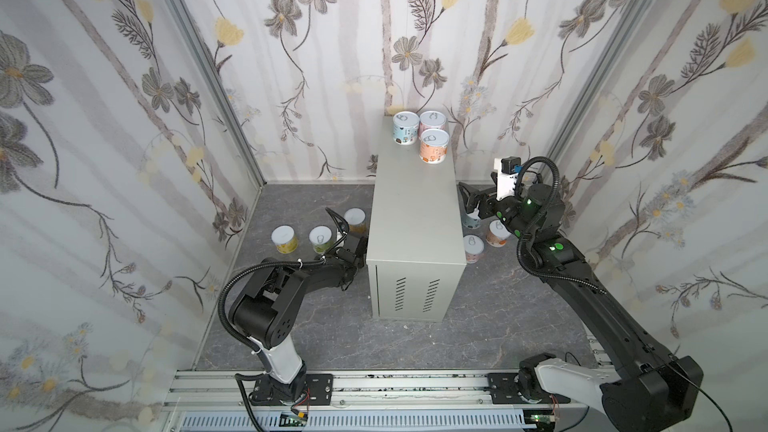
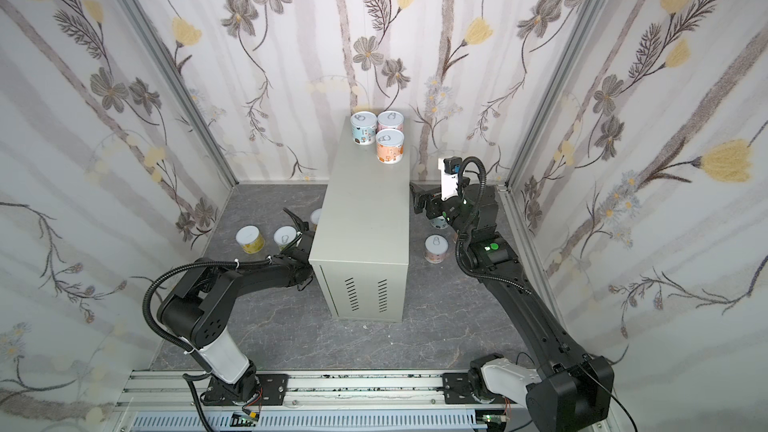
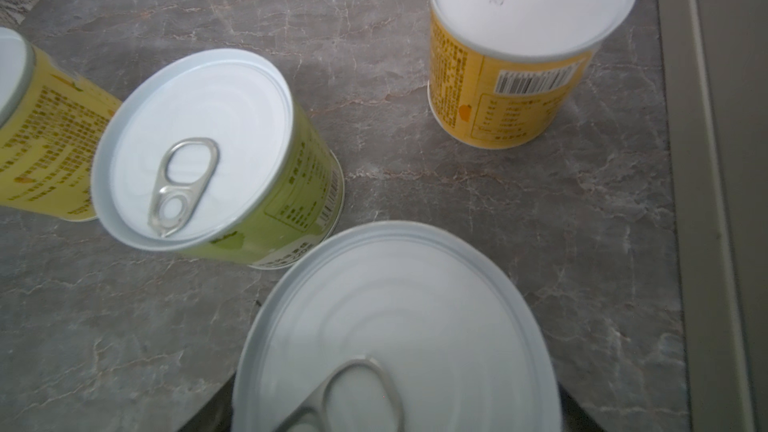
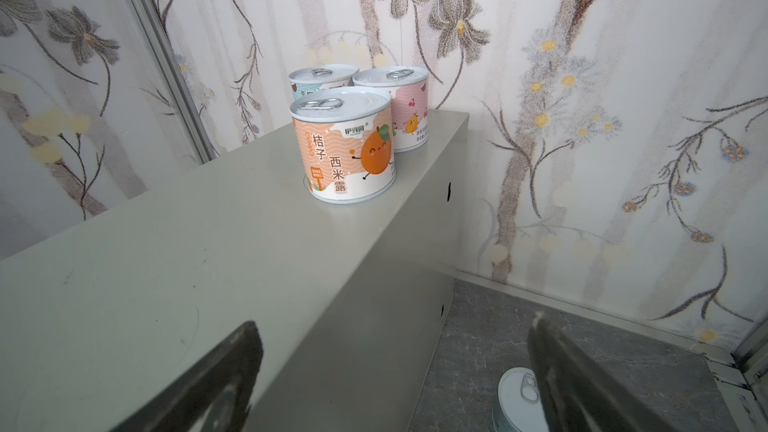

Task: Place and organize the canned foods onto the counter
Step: 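Close the left gripper on the white-lidded can on the floor, then lift the green-labelled can up toward the cabinet top with the left gripper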

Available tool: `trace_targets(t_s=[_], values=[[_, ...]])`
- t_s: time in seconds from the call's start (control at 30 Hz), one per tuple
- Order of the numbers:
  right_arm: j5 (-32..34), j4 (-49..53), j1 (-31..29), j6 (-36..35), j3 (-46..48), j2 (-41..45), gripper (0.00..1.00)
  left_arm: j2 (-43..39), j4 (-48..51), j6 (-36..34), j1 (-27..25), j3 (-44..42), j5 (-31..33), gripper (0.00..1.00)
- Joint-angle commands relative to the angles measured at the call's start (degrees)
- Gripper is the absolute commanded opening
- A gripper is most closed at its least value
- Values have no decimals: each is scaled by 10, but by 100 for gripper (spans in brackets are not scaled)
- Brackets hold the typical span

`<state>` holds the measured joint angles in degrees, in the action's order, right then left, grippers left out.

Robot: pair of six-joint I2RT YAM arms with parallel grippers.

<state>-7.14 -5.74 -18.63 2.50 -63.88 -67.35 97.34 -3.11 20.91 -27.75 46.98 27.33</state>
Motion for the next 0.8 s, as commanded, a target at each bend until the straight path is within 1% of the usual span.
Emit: trace_targets(t_s=[0.0, 0.17, 0.37, 0.47, 0.57, 0.6, 0.67, 0.77], values=[[-4, 4, 0, -14, -11, 1, 100, -42, 25, -15, 0, 13, 20, 58], [-10, 3, 0, -14, -11, 2, 100, -106, 64, -50, 1, 26, 38, 57], [-40, -14, 0, 0, -11, 6, 100, -184, 101, -89, 10, 53, 50, 57], [-55, -12, 0, 1, -20, 6, 100, -216, 122, -116, 14, 82, 20, 57], [-64, 19, -3, -8, -43, 2, 100, -246, 164, -140, 15, 129, -18, 56], [-64, 29, -5, -12, -49, 3, 100, -250, 176, -148, 15, 143, -32, 56], [-63, 42, -9, -19, -58, 10, 100, -284, 198, -160, 17, 170, -58, 56], [-67, 60, -14, -30, -70, 24, 100, -300, 247, -178, 22, 225, -110, 56]])
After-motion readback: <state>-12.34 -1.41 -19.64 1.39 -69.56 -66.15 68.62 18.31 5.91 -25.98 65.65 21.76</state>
